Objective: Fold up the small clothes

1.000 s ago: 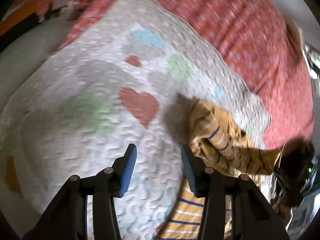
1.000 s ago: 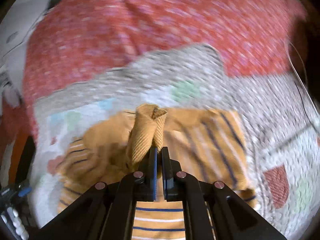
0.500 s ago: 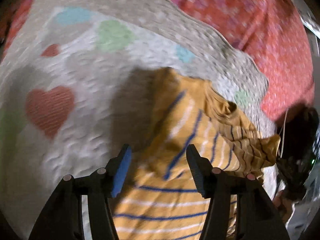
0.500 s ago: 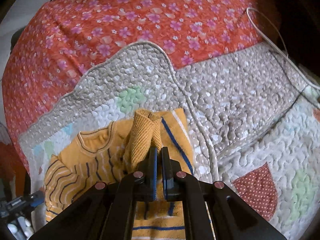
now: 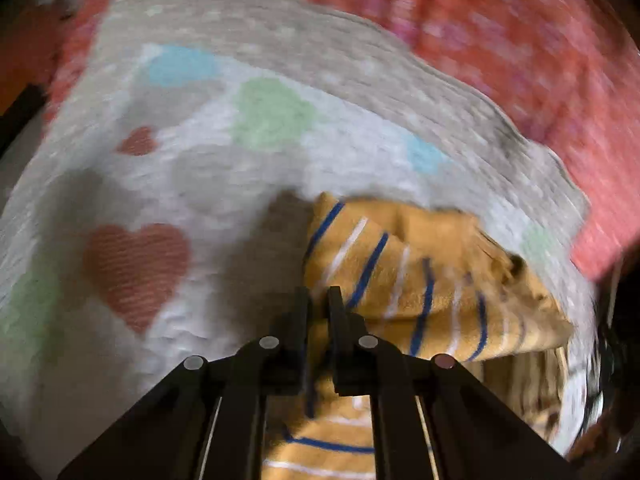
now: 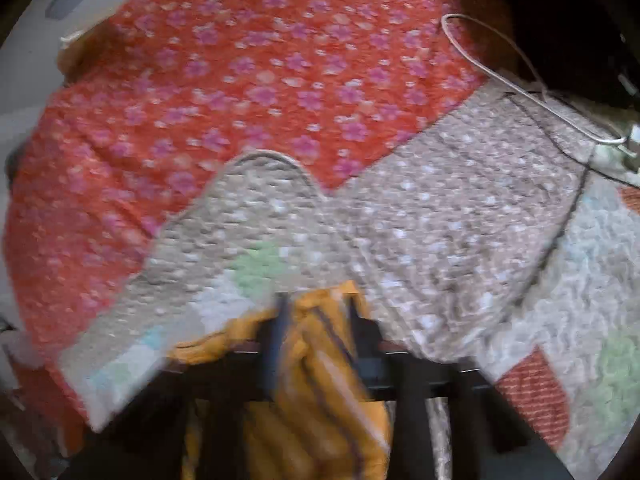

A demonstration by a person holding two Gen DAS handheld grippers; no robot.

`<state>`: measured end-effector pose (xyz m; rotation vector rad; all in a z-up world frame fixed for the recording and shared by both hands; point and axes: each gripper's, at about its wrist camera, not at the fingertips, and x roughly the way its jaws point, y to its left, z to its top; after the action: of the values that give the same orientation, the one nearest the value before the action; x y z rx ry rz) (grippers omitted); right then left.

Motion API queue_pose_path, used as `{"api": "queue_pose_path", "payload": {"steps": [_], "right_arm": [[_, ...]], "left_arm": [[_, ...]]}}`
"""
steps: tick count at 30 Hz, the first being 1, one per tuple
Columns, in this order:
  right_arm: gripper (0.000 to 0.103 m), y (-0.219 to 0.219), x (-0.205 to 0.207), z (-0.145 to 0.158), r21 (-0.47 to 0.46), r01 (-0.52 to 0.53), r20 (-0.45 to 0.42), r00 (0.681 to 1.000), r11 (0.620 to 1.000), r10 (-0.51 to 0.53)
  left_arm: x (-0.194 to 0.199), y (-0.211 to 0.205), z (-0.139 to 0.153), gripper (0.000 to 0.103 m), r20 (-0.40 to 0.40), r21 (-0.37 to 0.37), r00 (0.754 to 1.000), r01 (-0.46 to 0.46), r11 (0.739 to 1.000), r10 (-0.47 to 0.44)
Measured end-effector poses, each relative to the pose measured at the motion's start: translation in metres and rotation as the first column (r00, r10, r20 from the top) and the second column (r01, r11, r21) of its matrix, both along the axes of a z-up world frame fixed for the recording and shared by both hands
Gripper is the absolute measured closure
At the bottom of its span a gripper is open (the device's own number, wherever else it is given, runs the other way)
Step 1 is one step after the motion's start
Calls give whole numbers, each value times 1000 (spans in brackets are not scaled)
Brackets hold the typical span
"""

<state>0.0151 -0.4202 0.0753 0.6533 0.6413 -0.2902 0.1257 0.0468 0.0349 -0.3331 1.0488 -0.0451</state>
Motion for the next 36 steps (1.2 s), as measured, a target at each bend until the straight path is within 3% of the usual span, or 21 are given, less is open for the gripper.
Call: {"api": "queue_pose_path", "payload": {"steps": [5, 8, 10, 11, 14, 15, 16, 18, 19, 20, 21, 23, 25, 28, 32, 34, 36], "right_arm": [[51, 32, 11, 4, -96, -196, -8, 981, 976, 196], [51, 73, 21, 5, -249, -361, -63, 932, 899, 357], [51, 103, 28, 1, -410, -457, -156, 888, 789, 433], [51, 117, 31, -1, -482, -509, -206, 857, 713, 472], [51, 156, 42, -18, -651, -638, -384, 744, 410, 547], [51, 169, 46, -30, -667, -687, -460, 685, 289, 565], [51, 173, 47, -39, -659, -717, -509, 647, 227, 567], [51, 180, 53, -55, -611, -778, -595, 575, 148, 561], [55, 180, 55, -58, -595, -791, -617, 561, 139, 552], [81, 178, 59, -57, -575, -802, -622, 559, 165, 549], [96, 172, 65, -49, -522, -813, -621, 570, 258, 539], [97, 159, 67, -22, -454, -790, -571, 613, 412, 546], [97, 152, 61, 12, -378, -781, -514, 623, 497, 590], [97, 149, 48, 71, -205, -807, -415, 584, 554, 698], [97, 147, 39, 130, 14, -853, -264, 500, 521, 825], [96, 143, 42, 138, 15, -844, -306, 507, 536, 806], [91, 136, 47, 117, -76, -797, -473, 558, 599, 682]], "left_arm": [[4, 23, 0, 95, -2, -37, 998, -55, 998, 55], [2, 20, 5, 94, 16, -29, 1000, -26, 999, 27], [1, 14, 7, 92, 21, -29, 1000, 11, 1000, -10], [0, 13, 8, 92, 21, -30, 1000, 21, 999, -20], [1, 10, 7, 92, 7, -37, 999, 43, 998, -43], [2, 10, 6, 91, 3, -41, 999, 43, 998, -43], [2, 12, 5, 91, -4, -47, 999, 41, 998, -41], [3, 15, 3, 91, -18, -66, 999, 33, 997, -34], [4, 18, 2, 91, -27, -83, 999, 27, 996, -29], [5, 20, 1, 91, -34, -98, 999, 21, 995, -24], [5, 22, 1, 91, -38, -107, 999, 17, 994, -21], [4, 26, 2, 91, -40, -125, 999, 11, 992, -16], [2, 33, 7, 91, -33, -144, 999, 0, 990, -5], [-1, 45, 13, 88, -22, -176, 1000, -25, 984, 21], [-8, 62, 19, 86, -11, -230, 999, -51, 972, 50], [-10, 69, 20, 83, -10, -251, 998, -60, 966, 60], [-12, 74, 21, 82, -6, -250, 997, -73, 966, 74]]}}
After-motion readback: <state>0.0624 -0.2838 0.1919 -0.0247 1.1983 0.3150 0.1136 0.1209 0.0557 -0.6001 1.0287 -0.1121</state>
